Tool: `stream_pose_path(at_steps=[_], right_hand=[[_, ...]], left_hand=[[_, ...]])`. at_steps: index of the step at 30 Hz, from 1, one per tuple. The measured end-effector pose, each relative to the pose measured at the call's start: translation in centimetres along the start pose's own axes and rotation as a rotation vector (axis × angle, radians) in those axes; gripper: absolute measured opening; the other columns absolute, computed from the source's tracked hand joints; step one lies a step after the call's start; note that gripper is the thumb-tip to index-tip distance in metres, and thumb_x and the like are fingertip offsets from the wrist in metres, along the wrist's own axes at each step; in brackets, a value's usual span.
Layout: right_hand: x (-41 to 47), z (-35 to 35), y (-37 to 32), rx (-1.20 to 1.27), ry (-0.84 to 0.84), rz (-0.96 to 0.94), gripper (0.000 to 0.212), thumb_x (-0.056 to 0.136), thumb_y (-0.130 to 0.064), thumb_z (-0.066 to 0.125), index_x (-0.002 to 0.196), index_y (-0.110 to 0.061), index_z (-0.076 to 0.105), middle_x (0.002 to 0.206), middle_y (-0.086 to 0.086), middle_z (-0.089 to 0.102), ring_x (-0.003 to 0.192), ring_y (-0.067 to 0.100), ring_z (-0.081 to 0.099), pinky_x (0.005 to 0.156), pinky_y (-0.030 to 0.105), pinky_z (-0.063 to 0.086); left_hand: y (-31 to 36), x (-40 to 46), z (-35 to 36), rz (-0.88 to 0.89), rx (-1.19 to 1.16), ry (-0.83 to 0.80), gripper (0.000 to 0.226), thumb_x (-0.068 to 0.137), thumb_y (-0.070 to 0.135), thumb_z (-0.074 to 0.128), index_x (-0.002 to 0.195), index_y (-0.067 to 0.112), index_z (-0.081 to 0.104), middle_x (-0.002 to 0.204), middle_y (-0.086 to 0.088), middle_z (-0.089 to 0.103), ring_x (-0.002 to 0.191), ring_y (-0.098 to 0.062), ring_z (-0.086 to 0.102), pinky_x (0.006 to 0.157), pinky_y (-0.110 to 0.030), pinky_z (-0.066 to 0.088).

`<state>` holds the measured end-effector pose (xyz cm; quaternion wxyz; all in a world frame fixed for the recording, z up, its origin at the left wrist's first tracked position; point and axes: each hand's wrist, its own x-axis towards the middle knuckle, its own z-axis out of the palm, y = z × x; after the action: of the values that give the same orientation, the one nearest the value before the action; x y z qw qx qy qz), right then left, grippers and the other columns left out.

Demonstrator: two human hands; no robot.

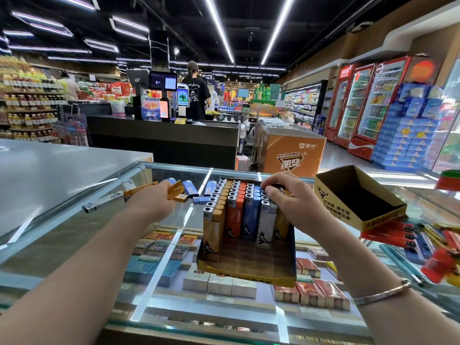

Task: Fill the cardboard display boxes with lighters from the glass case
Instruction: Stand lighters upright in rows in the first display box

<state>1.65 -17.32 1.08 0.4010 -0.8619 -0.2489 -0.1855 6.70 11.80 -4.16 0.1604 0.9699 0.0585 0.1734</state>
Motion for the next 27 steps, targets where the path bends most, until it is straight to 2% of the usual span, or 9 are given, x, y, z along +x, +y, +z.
stream_pose_path(at_steps=[3,5,7,11,15,18,21,23,27], right_hand=[[0.0,0.0,0.1,-0.006,-0.001,0.002,0.011,0.095,-0.018,0.049,0.097,-0.018,0.06,0.098,-0.008,0.053,0.089,0.003,0.051,0.067,0.011,0.042],[0.1,0.0,0.0,-0.003,-0.003,0.002,0.011,0.095,-0.018,0.049,0.097,-0.019,0.06,0.098,-0.008,0.053,0.088,0.003,0.051,0.066,0.01,0.042],[0.0,0.0,0.1,0.0,-0.004,-0.001,0.011,0.095,-0.017,0.049,0.096,-0.019,0.059,0.098,-0.008,0.053,0.088,0.003,0.051,0.067,0.009,0.042],[0.1,0.1,0.1,-0.004,-0.005,0.0,0.01,0.095,-0.018,0.049,0.095,-0.02,0.059,0.097,-0.01,0.053,0.088,0.002,0.051,0.068,0.005,0.041],[0.1,0.1,0.1,-0.003,-0.005,0.001,0.01,0.095,-0.018,0.049,0.095,-0.021,0.059,0.096,-0.011,0.053,0.088,0.002,0.051,0.067,0.01,0.041],[0.1,0.1,0.1,-0.013,-0.004,-0.006,0.01,0.095,-0.018,0.049,0.095,-0.021,0.059,0.096,-0.012,0.053,0.088,0.001,0.051,0.067,0.008,0.041],[0.0,0.0,0.1,-0.008,-0.005,-0.007,0.011,0.094,-0.018,0.05,0.094,-0.021,0.06,0.097,-0.011,0.054,0.089,0.003,0.052,0.071,0.012,0.041],[0.1,0.0,0.1,-0.014,-0.011,-0.008,0.011,0.094,-0.018,0.049,0.094,-0.022,0.06,0.097,-0.012,0.054,0.09,0.004,0.052,0.073,0.014,0.04],[0.2,0.0,0.0,-0.016,-0.023,0.0,0.01,0.094,-0.019,0.05,0.093,-0.023,0.059,0.096,-0.013,0.052,0.089,0.003,0.05,0.069,0.012,0.04]], left_hand=[[0.2,0.1,-0.3,0.0,0.02,-0.03,0.017,0.083,0.026,0.056,0.099,0.021,0.052,0.079,0.001,0.056,0.071,-0.015,0.054,0.065,-0.032,0.048],[0.5,0.0,-0.7,-0.014,0.003,-0.107,0.01,0.078,0.025,0.059,0.08,0.016,0.056,0.07,-0.001,0.052,0.062,-0.015,0.052,0.059,-0.028,0.046],[0.8,-0.4,-1.0,-0.024,-0.024,-0.196,0.014,0.075,0.025,0.062,0.07,0.014,0.055,0.063,-0.003,0.047,0.055,-0.015,0.048,0.053,-0.025,0.041],[1.5,-1.2,-1.4,0.016,-0.081,-0.297,0.016,0.075,0.026,0.067,0.081,0.019,0.055,0.076,-0.003,0.055,0.067,-0.015,0.054,0.06,-0.022,0.046],[2.3,-1.7,-1.5,0.057,-0.213,-0.311,0.025,0.075,0.022,0.07,0.088,0.022,0.048,0.088,-0.008,0.056,0.078,-0.02,0.058,0.076,-0.031,0.053],[3.0,-2.0,-2.1,0.089,-0.405,-0.294,0.017,0.08,0.02,0.067,0.085,0.02,0.051,0.082,-0.007,0.055,0.072,-0.017,0.055,0.066,-0.027,0.049],[4.3,-2.4,-3.3,0.12,-0.678,-0.183,0.012,0.082,0.023,0.066,0.085,0.016,0.057,0.079,-0.007,0.06,0.072,-0.018,0.058,0.061,-0.022,0.042],[5.5,-2.7,-4.2,0.14,-0.825,-0.104,0.01,0.082,0.023,0.067,0.087,0.017,0.061,0.081,-0.006,0.063,0.075,-0.017,0.061,0.061,-0.022,0.043],[8.4,-3.3,-6.3,0.238,-1.062,-0.03,0.011,0.074,0.021,0.073,0.08,0.025,0.065,0.077,0.001,0.069,0.068,-0.006,0.064,0.057,-0.016,0.049]])
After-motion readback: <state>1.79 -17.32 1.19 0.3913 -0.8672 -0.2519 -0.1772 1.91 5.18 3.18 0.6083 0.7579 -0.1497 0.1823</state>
